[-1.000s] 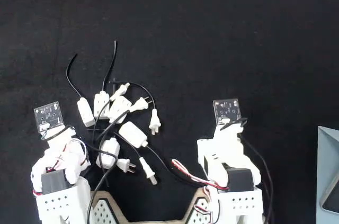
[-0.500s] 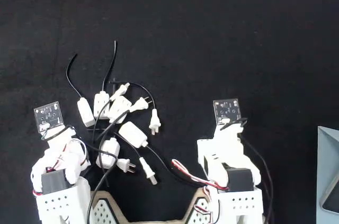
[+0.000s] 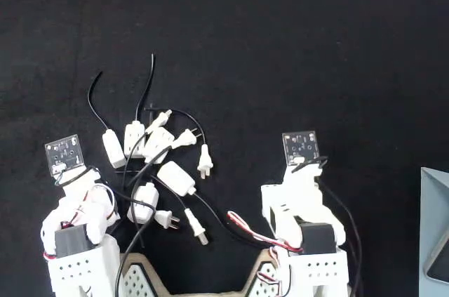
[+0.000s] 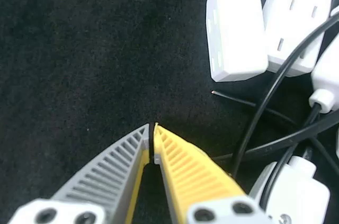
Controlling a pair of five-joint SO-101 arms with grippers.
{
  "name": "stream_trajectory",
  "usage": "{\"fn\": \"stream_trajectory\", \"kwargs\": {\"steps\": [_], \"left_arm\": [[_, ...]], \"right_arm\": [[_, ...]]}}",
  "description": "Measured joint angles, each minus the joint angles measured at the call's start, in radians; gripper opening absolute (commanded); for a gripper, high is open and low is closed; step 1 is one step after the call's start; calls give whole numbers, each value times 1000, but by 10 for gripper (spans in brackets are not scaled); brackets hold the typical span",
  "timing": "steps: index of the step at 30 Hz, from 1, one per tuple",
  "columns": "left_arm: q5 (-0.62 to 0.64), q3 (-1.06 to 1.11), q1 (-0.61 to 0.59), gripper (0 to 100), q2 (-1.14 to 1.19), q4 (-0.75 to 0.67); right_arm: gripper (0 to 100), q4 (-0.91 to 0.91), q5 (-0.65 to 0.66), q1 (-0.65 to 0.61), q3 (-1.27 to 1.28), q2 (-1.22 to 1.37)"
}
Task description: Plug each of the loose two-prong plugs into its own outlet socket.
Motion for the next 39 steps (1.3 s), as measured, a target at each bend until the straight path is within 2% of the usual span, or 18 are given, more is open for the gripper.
{"fn": "stream_trajectory", "kwargs": {"steps": [35, 39], "left_arm": [[0, 0, 6, 30, 0, 0], [0, 0, 9, 30, 0, 0]], "right_arm": [[15, 6, 0, 6, -31, 0], [15, -75, 0, 6, -87, 0]]}}
